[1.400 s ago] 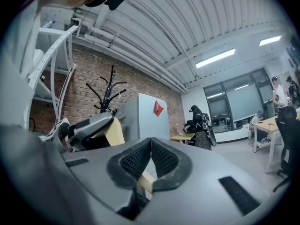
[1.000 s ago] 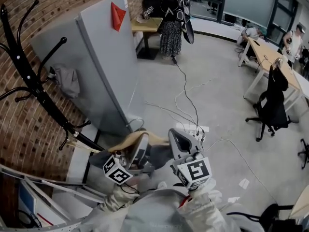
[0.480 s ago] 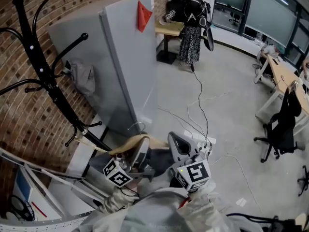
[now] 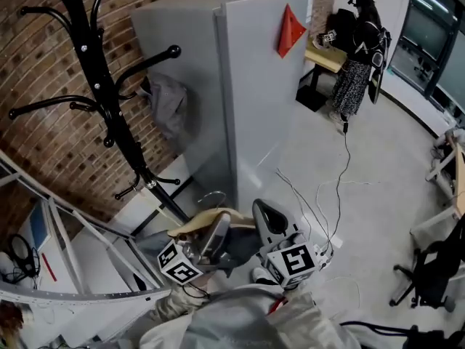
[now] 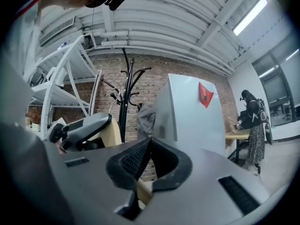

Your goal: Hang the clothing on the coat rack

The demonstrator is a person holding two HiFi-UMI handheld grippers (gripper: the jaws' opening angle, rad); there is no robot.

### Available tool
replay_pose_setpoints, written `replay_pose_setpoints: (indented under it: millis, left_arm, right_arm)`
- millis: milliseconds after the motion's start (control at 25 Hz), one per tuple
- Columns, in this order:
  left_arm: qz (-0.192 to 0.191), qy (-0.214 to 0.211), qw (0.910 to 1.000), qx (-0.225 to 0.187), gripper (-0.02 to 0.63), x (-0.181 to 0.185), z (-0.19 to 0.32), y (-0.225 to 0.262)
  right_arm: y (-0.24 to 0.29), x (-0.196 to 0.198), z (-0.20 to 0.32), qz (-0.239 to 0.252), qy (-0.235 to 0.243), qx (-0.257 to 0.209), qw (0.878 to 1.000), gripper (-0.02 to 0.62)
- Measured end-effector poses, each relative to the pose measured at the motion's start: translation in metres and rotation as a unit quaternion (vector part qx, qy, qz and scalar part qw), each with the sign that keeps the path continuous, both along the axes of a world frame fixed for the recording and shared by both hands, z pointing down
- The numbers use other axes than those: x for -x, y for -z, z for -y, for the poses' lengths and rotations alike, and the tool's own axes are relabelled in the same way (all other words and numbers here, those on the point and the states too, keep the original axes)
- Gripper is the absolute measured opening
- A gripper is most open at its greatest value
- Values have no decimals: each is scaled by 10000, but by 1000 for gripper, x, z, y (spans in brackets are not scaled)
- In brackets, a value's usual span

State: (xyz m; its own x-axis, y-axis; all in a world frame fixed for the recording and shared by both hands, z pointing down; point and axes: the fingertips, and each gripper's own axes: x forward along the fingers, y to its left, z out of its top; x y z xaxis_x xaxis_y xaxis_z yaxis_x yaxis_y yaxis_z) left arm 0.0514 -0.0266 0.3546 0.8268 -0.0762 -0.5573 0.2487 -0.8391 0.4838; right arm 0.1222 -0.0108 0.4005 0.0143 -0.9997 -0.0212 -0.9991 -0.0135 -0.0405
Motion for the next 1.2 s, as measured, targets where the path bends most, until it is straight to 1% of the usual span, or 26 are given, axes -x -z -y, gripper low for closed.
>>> replay_pose_setpoints:
  millis: [200,480,800,1040,1200]
  left_arm:
    - [9,559,9984,45,104,-5,20,-1]
    - [11,1280,9918,62,104,-1,33,0]
    - [52,1951,9808,25,104,0,34,-1]
    - [67,2467,9691,34,104,6,31,-2]
    - [78,2759,9611,101,104,18,29,-5]
  right_arm:
    - [3,-7,29,3,567,-31,9984,25]
    - [5,-4,52,-12,1293,-86,9916,25]
    - [1,1,65,26,1967,-91,9804,25]
    - [2,8,68,39,2473,-122,9689,25]
    - [-1,20,68,74,2766,-116,9609,25]
